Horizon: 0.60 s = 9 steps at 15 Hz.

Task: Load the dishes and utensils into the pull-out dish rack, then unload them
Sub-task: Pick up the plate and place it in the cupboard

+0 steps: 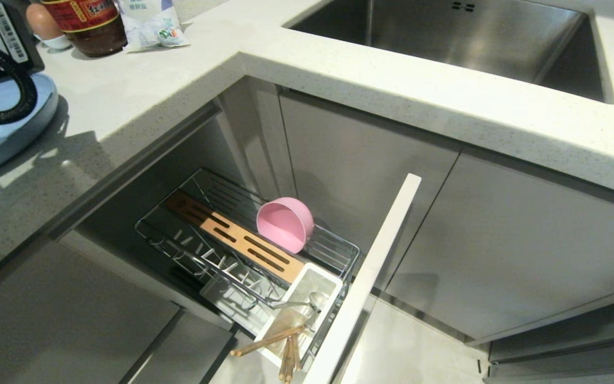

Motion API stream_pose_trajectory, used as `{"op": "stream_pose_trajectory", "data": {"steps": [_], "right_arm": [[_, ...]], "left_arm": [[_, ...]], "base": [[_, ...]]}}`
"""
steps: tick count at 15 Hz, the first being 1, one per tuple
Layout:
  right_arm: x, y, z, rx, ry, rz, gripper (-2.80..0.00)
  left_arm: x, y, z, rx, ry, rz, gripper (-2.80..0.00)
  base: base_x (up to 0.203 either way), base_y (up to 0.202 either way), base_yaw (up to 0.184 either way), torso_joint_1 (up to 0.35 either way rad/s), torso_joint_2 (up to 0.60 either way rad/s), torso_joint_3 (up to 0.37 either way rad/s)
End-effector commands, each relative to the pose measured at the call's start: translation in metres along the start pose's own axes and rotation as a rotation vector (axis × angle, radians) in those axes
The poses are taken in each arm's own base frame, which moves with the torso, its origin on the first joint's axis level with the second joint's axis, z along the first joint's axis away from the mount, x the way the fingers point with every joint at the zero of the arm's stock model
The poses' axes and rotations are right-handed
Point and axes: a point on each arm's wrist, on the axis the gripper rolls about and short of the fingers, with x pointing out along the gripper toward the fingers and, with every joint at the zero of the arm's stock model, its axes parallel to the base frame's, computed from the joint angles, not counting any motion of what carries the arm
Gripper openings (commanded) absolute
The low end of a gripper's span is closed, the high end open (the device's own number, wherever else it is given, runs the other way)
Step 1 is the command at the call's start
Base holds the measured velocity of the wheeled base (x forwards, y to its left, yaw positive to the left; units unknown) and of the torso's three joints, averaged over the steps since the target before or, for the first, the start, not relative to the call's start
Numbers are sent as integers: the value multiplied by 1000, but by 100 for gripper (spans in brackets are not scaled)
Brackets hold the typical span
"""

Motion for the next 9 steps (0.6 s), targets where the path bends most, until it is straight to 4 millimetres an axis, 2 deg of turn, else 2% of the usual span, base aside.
{"op": "stream_pose_trajectory", "data": {"steps": [1, 4, 9], "right_arm": [[0, 0, 0, 1, -3, 1, -280], [0, 0, 0, 1, -5, 1, -280], [0, 0, 0, 1, -5, 1, -280]], "left_arm": [[10, 2, -2, 15, 11, 73, 0], [16, 0, -2, 26, 17, 90, 0], [24, -4, -13, 104, 119, 106, 0]], "base": [[0, 0, 0, 0, 0, 0], [0, 0, 0, 0, 0, 0], [0, 0, 0, 0, 0, 0]]}}
